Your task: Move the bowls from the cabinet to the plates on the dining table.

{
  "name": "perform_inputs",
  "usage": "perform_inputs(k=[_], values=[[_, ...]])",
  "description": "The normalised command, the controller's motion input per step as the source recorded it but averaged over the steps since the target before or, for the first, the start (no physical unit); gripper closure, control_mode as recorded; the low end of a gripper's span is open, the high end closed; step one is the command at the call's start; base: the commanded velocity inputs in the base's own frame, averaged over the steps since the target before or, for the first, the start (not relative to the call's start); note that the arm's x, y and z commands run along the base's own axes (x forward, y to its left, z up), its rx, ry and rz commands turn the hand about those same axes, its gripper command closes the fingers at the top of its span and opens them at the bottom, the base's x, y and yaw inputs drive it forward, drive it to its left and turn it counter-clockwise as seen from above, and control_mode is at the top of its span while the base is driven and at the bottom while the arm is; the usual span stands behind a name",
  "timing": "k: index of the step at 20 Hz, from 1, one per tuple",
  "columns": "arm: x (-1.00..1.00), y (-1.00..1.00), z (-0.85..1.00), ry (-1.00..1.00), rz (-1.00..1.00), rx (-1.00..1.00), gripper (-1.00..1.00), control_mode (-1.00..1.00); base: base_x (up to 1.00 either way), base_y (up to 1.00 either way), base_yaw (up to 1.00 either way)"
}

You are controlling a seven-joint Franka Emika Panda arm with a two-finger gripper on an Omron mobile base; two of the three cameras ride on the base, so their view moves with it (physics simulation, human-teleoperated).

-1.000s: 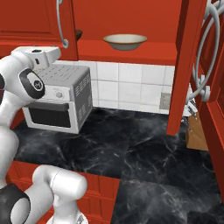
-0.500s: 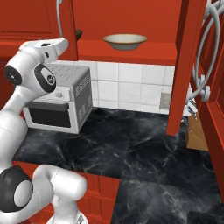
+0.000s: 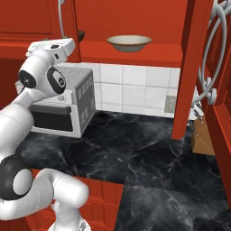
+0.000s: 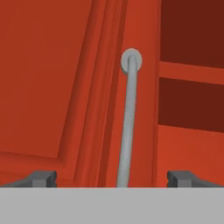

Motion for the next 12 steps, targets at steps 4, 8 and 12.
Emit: perform_inputs(k=[4, 8, 12], values=[[0.42, 0.0, 0.06, 0.0, 0.0, 0.0, -1.0, -1.0, 0.0, 0.0, 0.0], [0.33, -0.02, 0.13, -0.02, 0.0, 0.0, -1.0, -1.0, 0.0, 0.0, 0.0], [0.23, -0.04, 0.06, -0.03, 0.0, 0.0, -1.0, -1.0, 0.0, 0.0, 0.0]])
